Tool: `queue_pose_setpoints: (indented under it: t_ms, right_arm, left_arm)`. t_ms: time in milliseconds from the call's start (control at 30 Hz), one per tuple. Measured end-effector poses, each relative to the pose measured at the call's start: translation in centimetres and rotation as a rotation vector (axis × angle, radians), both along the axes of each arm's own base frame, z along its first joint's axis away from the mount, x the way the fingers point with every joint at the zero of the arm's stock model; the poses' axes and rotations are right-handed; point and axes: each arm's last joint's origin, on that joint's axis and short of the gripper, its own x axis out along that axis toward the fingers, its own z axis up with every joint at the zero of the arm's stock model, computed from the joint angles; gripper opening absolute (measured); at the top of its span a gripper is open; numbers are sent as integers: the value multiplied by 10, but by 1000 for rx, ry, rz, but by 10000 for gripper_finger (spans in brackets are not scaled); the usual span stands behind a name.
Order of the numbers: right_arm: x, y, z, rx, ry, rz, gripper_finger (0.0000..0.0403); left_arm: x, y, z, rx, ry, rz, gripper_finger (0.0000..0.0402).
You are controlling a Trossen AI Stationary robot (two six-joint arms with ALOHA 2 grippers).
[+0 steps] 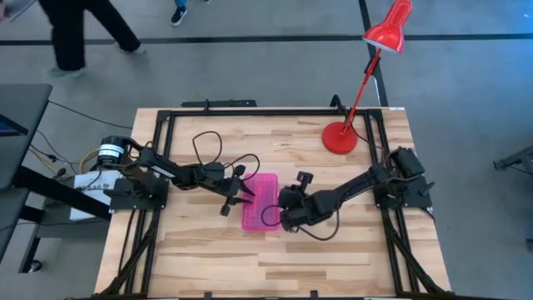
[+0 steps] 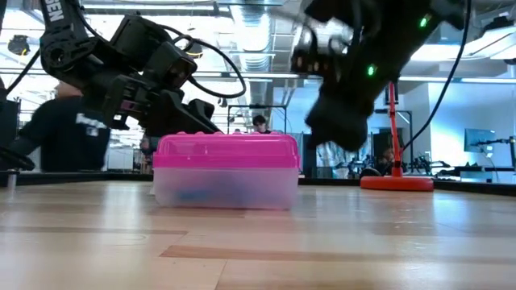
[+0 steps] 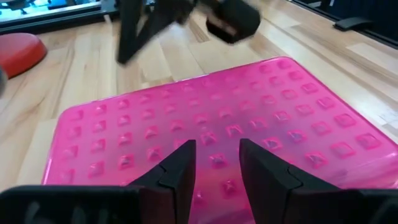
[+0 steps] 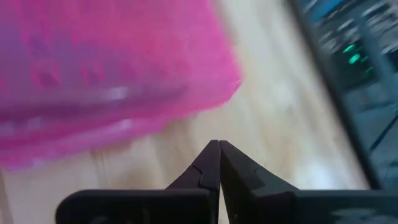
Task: Pick & place school supplies into a supply box
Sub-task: Close the pink supply box
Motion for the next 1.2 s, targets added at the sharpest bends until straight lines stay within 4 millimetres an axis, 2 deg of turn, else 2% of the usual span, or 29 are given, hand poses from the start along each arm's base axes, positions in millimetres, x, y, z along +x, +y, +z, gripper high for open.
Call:
queue_pose_setpoints:
  t_ms: [100, 267, 467, 633, 900, 1200]
  right_arm:
    - [-4, 12, 12, -67, -68, 23, 0]
    - [-7, 31, 18, -192, -117, 81, 0]
    - [-2, 35, 19, -201, -160, 117, 0]
    - [3, 38, 14, -154, -201, 210, 0]
    - [7, 32, 3, -89, -262, 374, 0]
    - [4, 14, -10, -43, -301, 417, 0]
  left_arm:
    - [0, 0, 0, -1, 0, 0, 119]
    - [1, 0, 2, 8, -20, -2, 119]
    - [2, 1, 5, 32, -63, 43, 119]
    - [3, 3, 6, 42, -67, 104, 119]
    - [3, 6, 7, 75, -75, 195, 119]
    - [2, 7, 4, 86, -38, 228, 119]
